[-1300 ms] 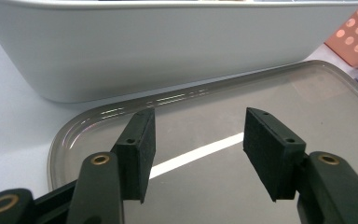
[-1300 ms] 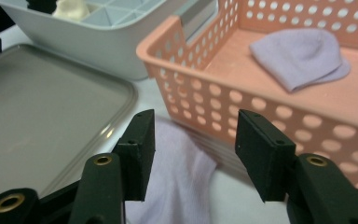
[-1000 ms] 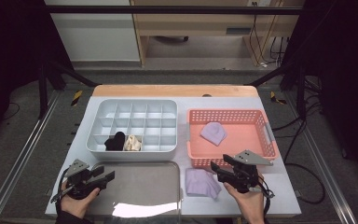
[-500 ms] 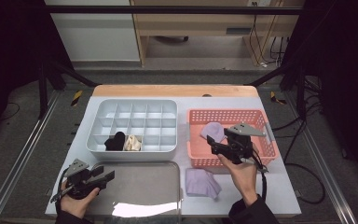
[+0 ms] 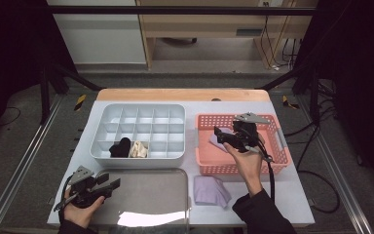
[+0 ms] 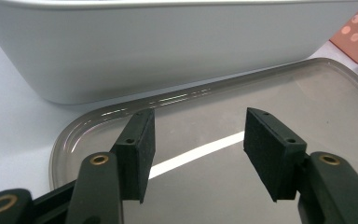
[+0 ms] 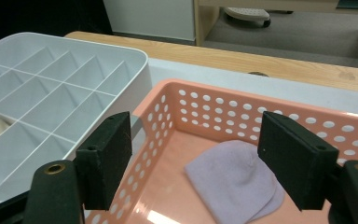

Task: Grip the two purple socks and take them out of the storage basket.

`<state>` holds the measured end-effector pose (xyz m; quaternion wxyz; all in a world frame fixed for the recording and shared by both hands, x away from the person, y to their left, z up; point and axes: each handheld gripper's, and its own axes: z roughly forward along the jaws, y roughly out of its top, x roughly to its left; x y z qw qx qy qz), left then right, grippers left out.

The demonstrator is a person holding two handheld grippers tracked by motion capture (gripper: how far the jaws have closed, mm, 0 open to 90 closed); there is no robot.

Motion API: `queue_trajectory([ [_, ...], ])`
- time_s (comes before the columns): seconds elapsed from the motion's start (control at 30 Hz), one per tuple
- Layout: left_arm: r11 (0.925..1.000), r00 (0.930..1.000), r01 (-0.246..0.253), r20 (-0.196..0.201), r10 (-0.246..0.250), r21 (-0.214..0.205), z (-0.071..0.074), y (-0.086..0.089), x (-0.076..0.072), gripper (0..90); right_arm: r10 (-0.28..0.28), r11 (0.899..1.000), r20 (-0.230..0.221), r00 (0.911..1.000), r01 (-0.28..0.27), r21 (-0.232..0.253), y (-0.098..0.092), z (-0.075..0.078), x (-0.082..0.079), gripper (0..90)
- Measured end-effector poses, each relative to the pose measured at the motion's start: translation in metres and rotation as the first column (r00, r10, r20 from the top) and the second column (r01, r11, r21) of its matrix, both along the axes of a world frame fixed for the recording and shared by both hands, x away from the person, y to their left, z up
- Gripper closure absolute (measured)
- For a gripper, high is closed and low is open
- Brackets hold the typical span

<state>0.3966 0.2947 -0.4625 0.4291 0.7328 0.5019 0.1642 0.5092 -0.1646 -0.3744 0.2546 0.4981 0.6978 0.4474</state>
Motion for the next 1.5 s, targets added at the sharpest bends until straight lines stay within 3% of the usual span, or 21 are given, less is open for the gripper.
queue_trajectory([
  [0.37, 1.0000, 1.0000, 0.000, 0.003, 0.000, 0.000, 0.000, 0.000, 0.000, 42.6, -0.028, 0.999, -0.012, 0.9995, 0.027, -0.026, 0.003, -0.001, 0.027, 27.2],
  [0.77, 1.0000, 1.0000, 0.001, 0.002, -0.001, 0.002, 0.000, -0.001, 0.000, 42.5, -0.075, 0.997, -0.035, 0.9966, 0.073, -0.040, 0.001, -0.014, 0.054, 30.9],
  [1.0, 1.0000, 1.0000, 0.001, 0.007, -0.001, 0.001, 0.000, -0.001, 0.000, 42.5, -0.074, 0.995, -0.069, 0.9949, 0.069, -0.075, 0.004, -0.026, 0.062, 32.0],
  [1.23, 1.0000, 1.0000, 0.002, 0.005, -0.002, 0.000, 0.000, -0.001, 0.000, 42.5, -0.108, 0.991, -0.147, 0.9832, 0.094, -0.096, 0.001, -0.047, 0.073, 31.8],
  [1.5, 1.0000, 1.0000, 0.003, 0.006, -0.003, -0.002, 0.000, -0.001, 0.000, 42.6, -0.125, 0.985, -0.167, 0.9779, 0.102, -0.142, 0.001, -0.058, 0.079, 28.9],
])
